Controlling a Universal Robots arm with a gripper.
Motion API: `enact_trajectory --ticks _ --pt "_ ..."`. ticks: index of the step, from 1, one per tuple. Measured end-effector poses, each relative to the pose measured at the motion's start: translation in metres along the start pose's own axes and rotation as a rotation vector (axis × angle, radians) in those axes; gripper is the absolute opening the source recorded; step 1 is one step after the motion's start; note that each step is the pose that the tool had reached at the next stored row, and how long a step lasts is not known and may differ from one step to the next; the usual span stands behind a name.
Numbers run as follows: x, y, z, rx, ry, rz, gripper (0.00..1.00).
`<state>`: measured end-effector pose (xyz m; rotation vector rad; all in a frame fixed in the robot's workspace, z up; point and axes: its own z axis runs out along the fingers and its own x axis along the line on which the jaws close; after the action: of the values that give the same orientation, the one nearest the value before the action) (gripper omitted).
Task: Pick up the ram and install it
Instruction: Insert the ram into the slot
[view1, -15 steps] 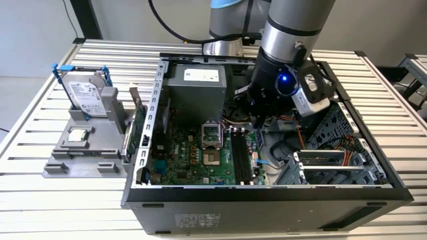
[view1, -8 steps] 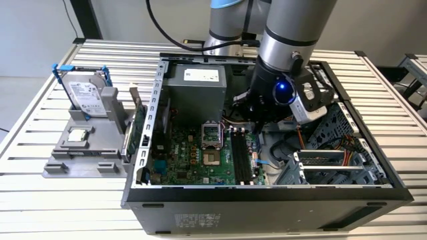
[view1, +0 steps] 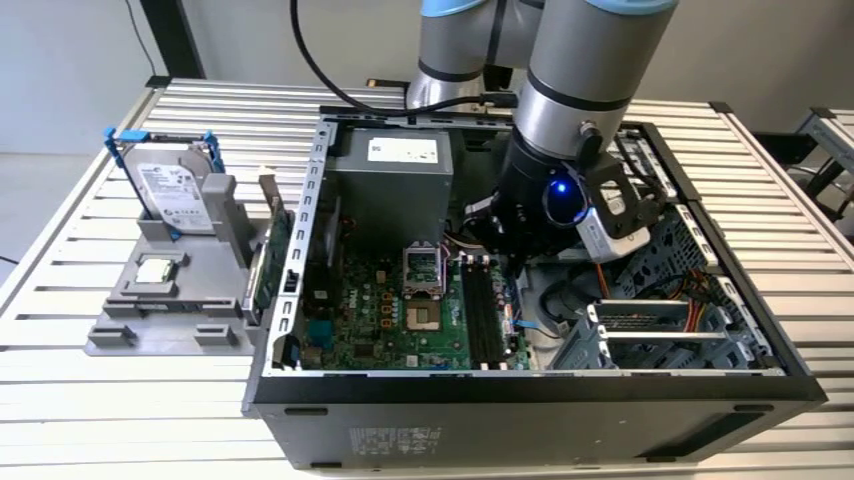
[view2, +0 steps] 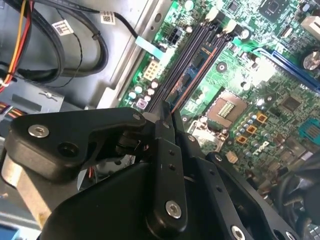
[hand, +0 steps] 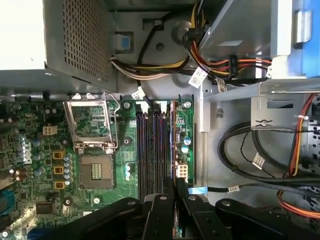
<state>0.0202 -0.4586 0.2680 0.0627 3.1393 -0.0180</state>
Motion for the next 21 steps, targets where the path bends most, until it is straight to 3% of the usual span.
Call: enact_trajectory --ticks 7,21 --pt "0.0 -0.0011 0.0035 0.0009 0.0014 0.0 0.0" --pt "-0.0002 -0.0082 0.0281 0.0008 0.0026 -0.012 0.0"
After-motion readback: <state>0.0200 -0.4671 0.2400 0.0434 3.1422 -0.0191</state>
